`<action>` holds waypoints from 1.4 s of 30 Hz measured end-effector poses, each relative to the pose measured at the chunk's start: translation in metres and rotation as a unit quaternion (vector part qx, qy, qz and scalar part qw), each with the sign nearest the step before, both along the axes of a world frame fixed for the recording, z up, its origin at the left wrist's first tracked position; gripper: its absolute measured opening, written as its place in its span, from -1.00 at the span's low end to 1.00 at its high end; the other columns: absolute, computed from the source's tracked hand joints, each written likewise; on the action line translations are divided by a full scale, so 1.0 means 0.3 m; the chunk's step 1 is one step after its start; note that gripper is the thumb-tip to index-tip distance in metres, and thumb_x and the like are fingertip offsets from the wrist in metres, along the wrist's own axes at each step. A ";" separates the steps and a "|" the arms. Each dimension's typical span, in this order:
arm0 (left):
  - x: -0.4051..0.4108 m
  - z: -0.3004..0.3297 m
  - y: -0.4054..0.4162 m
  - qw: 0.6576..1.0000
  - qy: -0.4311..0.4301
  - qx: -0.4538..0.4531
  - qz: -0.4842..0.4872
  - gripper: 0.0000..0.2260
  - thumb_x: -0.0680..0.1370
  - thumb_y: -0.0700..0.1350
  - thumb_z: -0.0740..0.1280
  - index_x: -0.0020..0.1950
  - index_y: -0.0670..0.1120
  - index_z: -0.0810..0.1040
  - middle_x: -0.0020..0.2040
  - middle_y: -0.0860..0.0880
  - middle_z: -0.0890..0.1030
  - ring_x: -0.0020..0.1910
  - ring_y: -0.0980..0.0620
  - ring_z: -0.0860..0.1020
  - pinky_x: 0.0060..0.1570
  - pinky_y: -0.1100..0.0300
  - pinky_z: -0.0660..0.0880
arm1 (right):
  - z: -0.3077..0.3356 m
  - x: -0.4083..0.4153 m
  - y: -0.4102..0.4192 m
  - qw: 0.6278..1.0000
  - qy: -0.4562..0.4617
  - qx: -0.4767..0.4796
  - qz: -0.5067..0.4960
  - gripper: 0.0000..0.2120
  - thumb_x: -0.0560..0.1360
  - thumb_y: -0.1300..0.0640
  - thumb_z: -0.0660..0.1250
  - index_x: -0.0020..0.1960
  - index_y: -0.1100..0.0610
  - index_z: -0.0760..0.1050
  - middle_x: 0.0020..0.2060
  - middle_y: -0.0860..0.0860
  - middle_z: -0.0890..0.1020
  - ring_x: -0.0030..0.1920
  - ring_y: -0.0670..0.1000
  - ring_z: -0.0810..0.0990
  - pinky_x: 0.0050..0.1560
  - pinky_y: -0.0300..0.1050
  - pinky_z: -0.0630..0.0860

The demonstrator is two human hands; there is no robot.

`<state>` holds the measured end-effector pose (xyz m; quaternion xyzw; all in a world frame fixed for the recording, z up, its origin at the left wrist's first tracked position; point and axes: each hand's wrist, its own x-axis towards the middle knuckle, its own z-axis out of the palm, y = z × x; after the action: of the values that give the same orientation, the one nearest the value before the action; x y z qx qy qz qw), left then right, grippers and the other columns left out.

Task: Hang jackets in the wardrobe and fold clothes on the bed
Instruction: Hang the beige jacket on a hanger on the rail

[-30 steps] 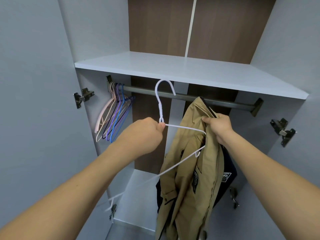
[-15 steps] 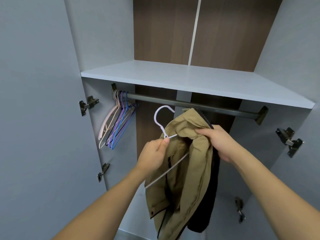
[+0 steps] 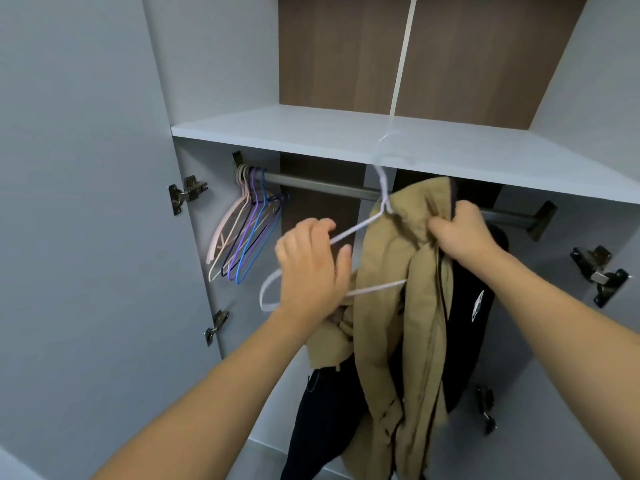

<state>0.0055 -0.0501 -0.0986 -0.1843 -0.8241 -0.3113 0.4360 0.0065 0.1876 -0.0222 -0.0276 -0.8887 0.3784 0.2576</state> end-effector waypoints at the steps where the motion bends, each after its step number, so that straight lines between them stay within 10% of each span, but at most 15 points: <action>1: 0.013 -0.028 -0.001 0.998 0.069 -0.008 -0.002 -0.76 0.51 0.00 0.25 0.11 -0.08 0.42 0.05 -0.07 0.44 -0.06 -0.08 0.36 -0.05 0.03 0.24 | 0.006 -0.006 0.016 0.999 0.022 -0.031 -0.015 -0.71 0.26 0.10 0.20 -0.29 0.32 0.53 -0.37 0.07 0.58 -0.35 -0.02 0.50 -0.32 -0.16 0.38; 3: 0.053 -0.114 0.025 0.994 0.082 -0.058 -0.049 -0.83 0.50 0.00 0.25 -0.02 -0.07 0.39 -0.09 -0.03 0.41 -0.20 -0.08 0.36 -0.17 0.04 0.29 | 0.019 -0.012 0.032 0.996 0.055 -0.064 -0.033 -0.71 0.29 0.10 0.20 -0.32 0.36 0.46 -0.40 0.05 0.50 -0.42 -0.10 0.41 -0.42 -0.21 0.33; 5: 0.092 -0.209 0.078 0.991 -0.115 -0.056 -0.047 -0.71 0.46 0.16 0.23 -0.02 -0.03 0.36 -0.13 0.03 0.41 -0.20 -0.03 0.41 -0.18 0.04 0.38 | 0.029 -0.015 0.024 0.994 0.073 -0.082 -0.028 -0.79 0.30 0.10 0.21 -0.39 0.23 0.43 -0.44 -0.02 0.46 -0.48 -0.16 0.36 -0.48 -0.25 0.32; 8: 0.095 -0.302 0.131 0.848 -0.510 0.008 -0.146 -0.46 0.37 0.28 0.33 0.22 0.02 0.35 0.07 0.05 0.46 0.01 0.04 0.51 -0.01 0.10 0.51 | 0.030 -0.008 0.001 0.989 0.098 -0.108 -0.029 -0.81 0.30 0.07 0.21 -0.46 0.07 0.37 -0.49 -0.09 0.44 -0.49 -0.16 0.36 -0.49 -0.27 0.29; 10: 0.076 -0.352 0.142 0.753 -0.594 0.058 -0.275 -0.50 0.47 0.10 0.39 0.37 0.04 0.38 0.14 0.09 0.53 0.03 0.16 0.53 -0.04 0.29 0.55 | 0.029 0.002 -0.002 0.986 0.111 -0.123 -0.034 -0.79 0.30 0.08 0.21 -0.50 0.07 0.35 -0.56 -0.16 0.40 -0.51 -0.16 0.33 -0.51 -0.29 0.26; 19: -0.079 -0.245 -0.075 0.875 -0.463 0.057 -0.130 -0.79 0.65 -0.24 0.17 -0.10 -0.22 0.54 -0.11 -0.24 0.58 -0.18 -0.08 0.52 -0.18 0.17 0.33 | -0.058 0.100 0.105 0.986 0.071 -0.140 -0.060 -0.90 0.31 0.10 0.23 -0.35 0.07 0.49 -0.36 -0.10 0.56 -0.32 -0.17 0.52 -0.30 -0.29 0.44; 29: -0.202 0.074 -0.337 0.723 -0.620 0.157 -0.261 -0.86 0.55 -0.09 0.38 -0.04 -0.11 0.71 -0.03 -0.13 0.69 -0.11 -0.04 0.66 0.04 0.10 0.60 | -0.150 0.139 0.126 0.999 0.018 -0.049 -0.007 -0.81 0.34 0.08 0.25 -0.33 0.17 0.56 -0.43 -0.10 0.60 -0.41 -0.20 0.53 -0.33 -0.23 0.45; 33: -0.210 0.197 -0.327 0.757 -0.621 0.087 -0.185 -0.84 0.55 -0.06 0.40 0.01 -0.13 0.68 -0.01 -0.17 0.69 -0.10 -0.09 0.68 0.06 0.01 0.61 | -0.188 0.149 0.098 0.993 -0.022 0.119 0.004 -0.75 0.43 0.22 0.34 -0.42 0.09 0.46 -0.47 -0.05 0.54 -0.37 -0.02 0.54 -0.43 -0.18 0.37; 38: -0.160 0.273 -0.227 0.804 -0.584 0.075 -0.084 -0.81 0.63 -0.07 0.27 0.03 -0.21 0.52 -0.36 -0.13 0.64 -0.46 -0.04 0.62 -0.60 0.20 0.47 | -0.210 0.120 -0.014 0.956 -0.035 0.283 -0.063 -0.64 0.42 0.20 0.34 -0.45 0.06 0.25 -0.43 0.07 0.45 -0.22 0.27 0.56 -0.19 0.01 0.36; 42: -0.112 0.276 -0.123 0.808 -0.551 0.152 -0.142 -0.83 0.60 -0.24 0.24 -0.19 -0.09 0.48 -0.25 -0.02 0.54 -0.33 0.08 0.50 -0.34 0.24 0.48 | -0.201 0.087 -0.110 0.964 -0.065 0.243 -0.092 -0.69 0.45 0.15 0.28 -0.43 0.04 0.28 -0.30 0.18 0.57 -0.13 0.28 0.56 -0.13 0.01 0.33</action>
<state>-0.0281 -0.0868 -0.0158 -0.0283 -0.8329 -0.5399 -0.1182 0.0326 0.1546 -0.0824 -0.0704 -0.9623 0.1237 0.2318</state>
